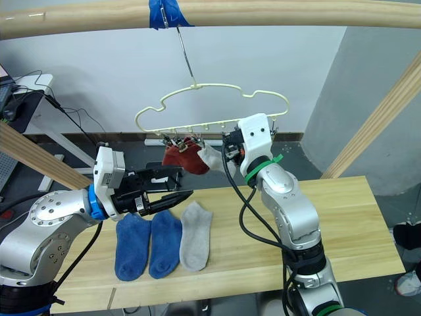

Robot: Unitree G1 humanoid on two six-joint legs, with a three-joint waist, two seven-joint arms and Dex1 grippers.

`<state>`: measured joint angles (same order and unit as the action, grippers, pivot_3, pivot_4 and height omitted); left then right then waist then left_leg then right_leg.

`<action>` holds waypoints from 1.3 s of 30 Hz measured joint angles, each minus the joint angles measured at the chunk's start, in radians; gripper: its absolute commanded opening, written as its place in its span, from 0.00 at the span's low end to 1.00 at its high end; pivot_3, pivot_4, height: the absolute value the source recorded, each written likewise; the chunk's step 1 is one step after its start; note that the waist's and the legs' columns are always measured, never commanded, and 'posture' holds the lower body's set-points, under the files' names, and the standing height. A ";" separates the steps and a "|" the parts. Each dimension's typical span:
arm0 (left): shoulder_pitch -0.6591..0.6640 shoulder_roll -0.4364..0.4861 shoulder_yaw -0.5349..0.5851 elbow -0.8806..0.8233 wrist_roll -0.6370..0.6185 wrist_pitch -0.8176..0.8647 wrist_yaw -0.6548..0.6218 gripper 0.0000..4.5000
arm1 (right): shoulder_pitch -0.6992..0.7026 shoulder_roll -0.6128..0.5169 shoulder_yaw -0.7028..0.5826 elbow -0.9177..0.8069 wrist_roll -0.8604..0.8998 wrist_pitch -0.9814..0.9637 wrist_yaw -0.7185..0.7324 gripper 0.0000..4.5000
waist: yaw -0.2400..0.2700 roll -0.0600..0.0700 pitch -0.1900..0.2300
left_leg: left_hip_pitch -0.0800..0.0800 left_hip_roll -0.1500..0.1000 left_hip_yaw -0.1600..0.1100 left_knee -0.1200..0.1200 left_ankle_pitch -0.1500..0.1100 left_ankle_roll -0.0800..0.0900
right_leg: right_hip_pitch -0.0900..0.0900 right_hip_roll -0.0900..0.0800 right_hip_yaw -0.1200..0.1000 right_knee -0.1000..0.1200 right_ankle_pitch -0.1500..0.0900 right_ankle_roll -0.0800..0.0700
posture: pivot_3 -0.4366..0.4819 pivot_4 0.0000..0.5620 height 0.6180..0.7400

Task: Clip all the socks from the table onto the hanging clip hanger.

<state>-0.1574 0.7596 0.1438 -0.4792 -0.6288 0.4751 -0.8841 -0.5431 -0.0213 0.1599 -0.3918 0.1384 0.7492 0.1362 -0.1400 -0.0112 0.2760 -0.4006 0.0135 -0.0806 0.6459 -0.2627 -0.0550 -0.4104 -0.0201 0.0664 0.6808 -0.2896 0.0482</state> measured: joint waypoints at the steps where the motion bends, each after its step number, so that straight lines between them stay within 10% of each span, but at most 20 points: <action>1: 0.000 0.000 0.000 0.000 0.000 0.000 0.000 0.75 | 0.000 0.000 -0.001 -0.001 0.000 0.000 0.000 0.07 | 0.000 0.000 0.000 | 0.000 0.000 0.000 0.000 0.000 0.000 | 0.000 0.000 0.000 0.000 0.000 0.000 | 0.29 0.50 1.00; 15: 0.135 -0.053 0.001 -0.039 0.021 0.021 0.088 0.75 | 0.000 0.001 0.000 -0.007 0.001 0.001 0.002 0.01 | -0.006 0.000 0.000 | 0.001 0.001 0.000 -0.001 0.000 0.000 | 0.000 0.000 0.003 0.000 0.000 0.000 | 0.28 0.50 1.00; 19: 0.272 -0.121 -0.028 -0.020 0.105 0.036 0.203 0.98 | 0.000 -0.001 -0.003 -0.008 0.001 0.002 0.002 0.01 | -0.004 0.000 0.000 | 0.000 0.003 -0.001 -0.001 0.000 0.000 | -0.001 0.000 0.003 0.000 0.000 0.000 | 0.28 0.51 1.00; 24: 0.298 -0.279 -0.118 0.021 0.243 0.016 0.378 1.00 | 0.000 -0.001 0.001 -0.009 0.001 0.007 0.007 0.01 | -0.001 -0.001 0.000 | 0.001 0.000 0.001 0.001 0.000 0.000 | 0.000 -0.002 0.005 -0.001 0.002 0.004 | 0.27 0.53 1.00; 39: 0.104 -0.488 -0.237 0.325 0.454 0.065 0.610 1.00 | 0.002 -0.001 0.017 -0.032 0.003 0.044 0.017 0.01 | -0.007 -0.003 0.002 | 0.001 -0.001 0.001 0.000 0.000 0.000 | 0.000 0.000 0.003 -0.001 0.003 0.003 | 0.25 0.53 1.00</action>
<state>-0.0538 0.2720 -0.0927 -0.1540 -0.1746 0.5405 -0.2740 -0.5410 -0.0227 0.1767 -0.4234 0.1412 0.7935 0.1527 -0.1471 -0.0146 0.2778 -0.4000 0.0124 -0.0797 0.6460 -0.2627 -0.0549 -0.4107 -0.0200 0.0697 0.6801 -0.2866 0.0508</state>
